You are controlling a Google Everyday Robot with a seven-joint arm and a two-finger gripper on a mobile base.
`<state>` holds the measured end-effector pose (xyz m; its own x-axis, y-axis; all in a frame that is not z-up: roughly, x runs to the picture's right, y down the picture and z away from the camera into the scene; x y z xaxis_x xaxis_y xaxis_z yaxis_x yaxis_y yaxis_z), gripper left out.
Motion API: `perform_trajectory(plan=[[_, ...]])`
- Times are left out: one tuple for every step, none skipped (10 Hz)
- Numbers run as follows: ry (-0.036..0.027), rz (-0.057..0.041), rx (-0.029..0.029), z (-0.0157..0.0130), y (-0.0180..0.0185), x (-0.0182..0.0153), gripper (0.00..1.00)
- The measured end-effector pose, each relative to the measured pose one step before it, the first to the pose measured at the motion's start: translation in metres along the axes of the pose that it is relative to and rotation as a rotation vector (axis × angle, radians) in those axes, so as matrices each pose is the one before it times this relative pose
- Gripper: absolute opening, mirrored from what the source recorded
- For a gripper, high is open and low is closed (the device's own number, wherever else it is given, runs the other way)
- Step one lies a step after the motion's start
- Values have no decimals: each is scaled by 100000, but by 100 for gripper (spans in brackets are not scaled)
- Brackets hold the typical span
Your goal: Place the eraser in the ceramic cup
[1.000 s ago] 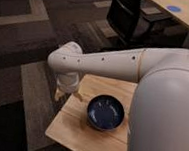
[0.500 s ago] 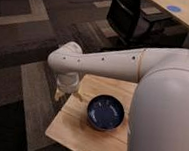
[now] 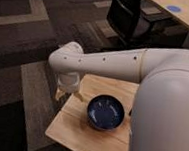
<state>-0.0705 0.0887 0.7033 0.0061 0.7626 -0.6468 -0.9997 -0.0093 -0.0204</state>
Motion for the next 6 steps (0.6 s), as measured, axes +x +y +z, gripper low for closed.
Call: perform_trajectory(plan=[[-308, 1480, 498, -214, -1042, -256, 65], [75, 3836, 2369, -887, -3668, -795, 65], [762, 1668, 394, -316, -1489, -336, 65], [849, 4828, 548, -904, -3811, -890, 65], [-137, 2462, 654, -535, -1326, -289, 65], [-645, 4334, 1414, -841, -2168, -411, 65]])
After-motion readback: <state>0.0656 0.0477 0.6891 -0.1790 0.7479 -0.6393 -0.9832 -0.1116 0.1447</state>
